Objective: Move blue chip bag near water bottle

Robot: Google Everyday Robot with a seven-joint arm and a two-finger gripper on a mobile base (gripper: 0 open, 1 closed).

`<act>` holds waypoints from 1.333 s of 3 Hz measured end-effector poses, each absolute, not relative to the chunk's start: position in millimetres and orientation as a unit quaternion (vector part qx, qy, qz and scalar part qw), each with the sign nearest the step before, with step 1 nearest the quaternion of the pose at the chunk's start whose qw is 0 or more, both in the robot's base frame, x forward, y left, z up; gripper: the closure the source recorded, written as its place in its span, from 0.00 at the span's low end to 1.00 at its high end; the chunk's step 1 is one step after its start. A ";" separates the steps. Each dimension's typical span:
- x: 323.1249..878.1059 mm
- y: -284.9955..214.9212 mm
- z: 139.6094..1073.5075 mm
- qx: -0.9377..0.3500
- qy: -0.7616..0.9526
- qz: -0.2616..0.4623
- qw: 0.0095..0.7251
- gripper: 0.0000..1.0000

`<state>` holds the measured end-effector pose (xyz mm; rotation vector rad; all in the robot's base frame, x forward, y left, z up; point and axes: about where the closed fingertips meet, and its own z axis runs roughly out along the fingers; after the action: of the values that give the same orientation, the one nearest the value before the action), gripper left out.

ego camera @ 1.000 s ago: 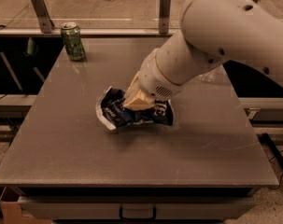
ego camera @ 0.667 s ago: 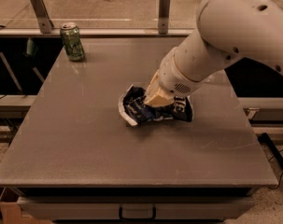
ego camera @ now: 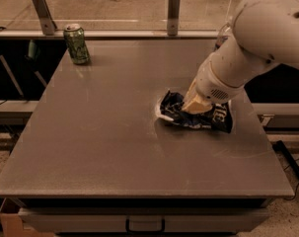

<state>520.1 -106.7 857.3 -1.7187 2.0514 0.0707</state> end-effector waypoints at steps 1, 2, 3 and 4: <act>527.0 -138.8 856.8 -0.603 0.767 0.004 0.221 1.00; 541.7 -161.4 866.0 -0.595 0.774 -0.019 0.216 1.00; 556.0 -169.4 876.3 -0.597 0.772 -0.032 0.217 1.00; 564.8 -173.4 881.0 -0.597 0.771 -0.036 0.217 1.00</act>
Offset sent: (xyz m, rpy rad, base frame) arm 0.0405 -0.0817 0.0225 -0.1094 -0.0474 -0.1404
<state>564.8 -173.4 881.0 -1.6546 2.1357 -0.0997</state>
